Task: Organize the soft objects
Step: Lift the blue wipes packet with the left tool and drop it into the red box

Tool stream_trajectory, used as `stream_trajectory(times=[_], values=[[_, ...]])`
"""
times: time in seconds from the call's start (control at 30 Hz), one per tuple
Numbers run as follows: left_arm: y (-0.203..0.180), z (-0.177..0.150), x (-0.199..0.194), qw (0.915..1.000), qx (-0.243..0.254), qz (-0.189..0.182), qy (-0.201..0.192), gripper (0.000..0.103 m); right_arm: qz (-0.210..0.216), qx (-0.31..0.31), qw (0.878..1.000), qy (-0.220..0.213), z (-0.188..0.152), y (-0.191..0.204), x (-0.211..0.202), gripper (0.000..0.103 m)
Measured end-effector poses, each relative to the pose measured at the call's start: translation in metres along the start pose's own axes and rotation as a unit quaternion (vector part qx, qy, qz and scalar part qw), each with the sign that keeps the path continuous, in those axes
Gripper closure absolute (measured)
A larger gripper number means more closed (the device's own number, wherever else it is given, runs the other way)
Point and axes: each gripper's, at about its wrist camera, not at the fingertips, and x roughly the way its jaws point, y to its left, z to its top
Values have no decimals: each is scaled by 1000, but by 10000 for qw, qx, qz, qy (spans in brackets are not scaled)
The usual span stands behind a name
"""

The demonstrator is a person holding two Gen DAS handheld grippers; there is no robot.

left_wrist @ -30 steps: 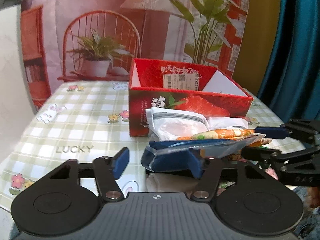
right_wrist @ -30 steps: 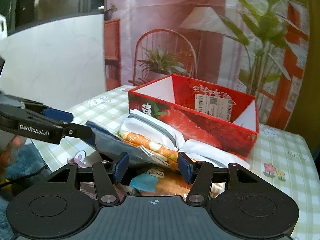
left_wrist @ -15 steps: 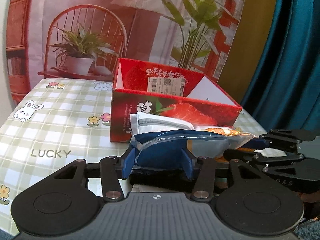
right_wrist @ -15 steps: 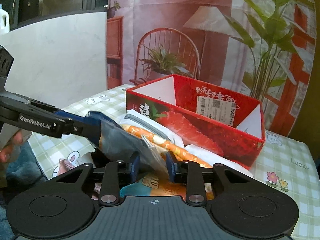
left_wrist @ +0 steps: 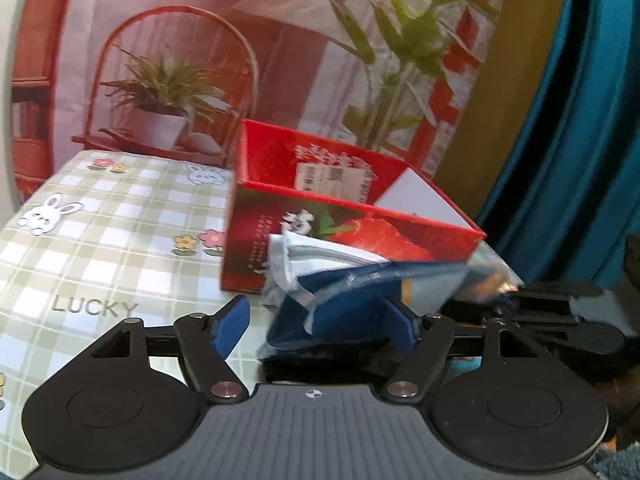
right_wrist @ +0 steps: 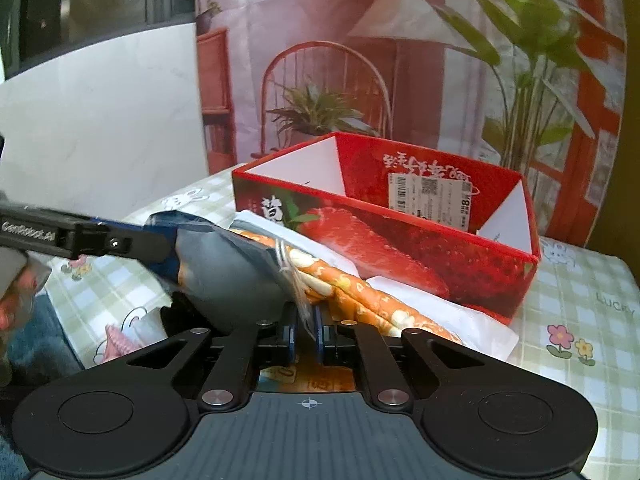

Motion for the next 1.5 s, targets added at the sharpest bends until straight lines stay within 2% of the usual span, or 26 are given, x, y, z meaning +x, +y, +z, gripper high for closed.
stream_trajectory(times=[0.23, 0.37, 0.43, 0.47, 0.5, 0.7, 0.87, 1.0, 1.23, 1.5], values=[[-3, -6, 14, 9995, 233, -57, 187, 27, 3, 201, 9998, -40, 1, -4, 2, 96], [-11, -3, 27, 9981, 581, 121, 186, 26, 14, 343, 9994, -56, 2, -6, 4, 96], [-17, -1, 30, 9967, 779, 92, 216, 35, 1, 381, 9993, -51, 3, -6, 4, 96], [-18, 2, 29, 9963, 829, 6, 236, 45, -12, 395, 9992, -46, 4, -6, 3, 96], [-21, 6, 27, 9958, 885, -66, 239, 47, -25, 406, 9992, -58, 5, -7, 2, 97], [-29, 26, 10, 9948, 1002, -112, -158, 51, 63, 726, 9962, -476, 20, -20, -17, 98], [-40, 56, -11, 9922, 985, -130, -753, 51, 89, 563, 9942, -910, 43, -20, -36, 99], [-51, 84, -18, 9890, 1013, -209, -1053, 50, 81, 415, 9915, -1229, 68, -25, -47, 99], [-64, 124, -5, 9847, 1052, -188, -1379, 50, -69, 107, 9863, -1642, 111, -42, -53, 99], [-73, 160, 33, 9829, 1055, -71, -1508, 50, -374, -248, 9811, -1884, 146, -61, -30, 99]])
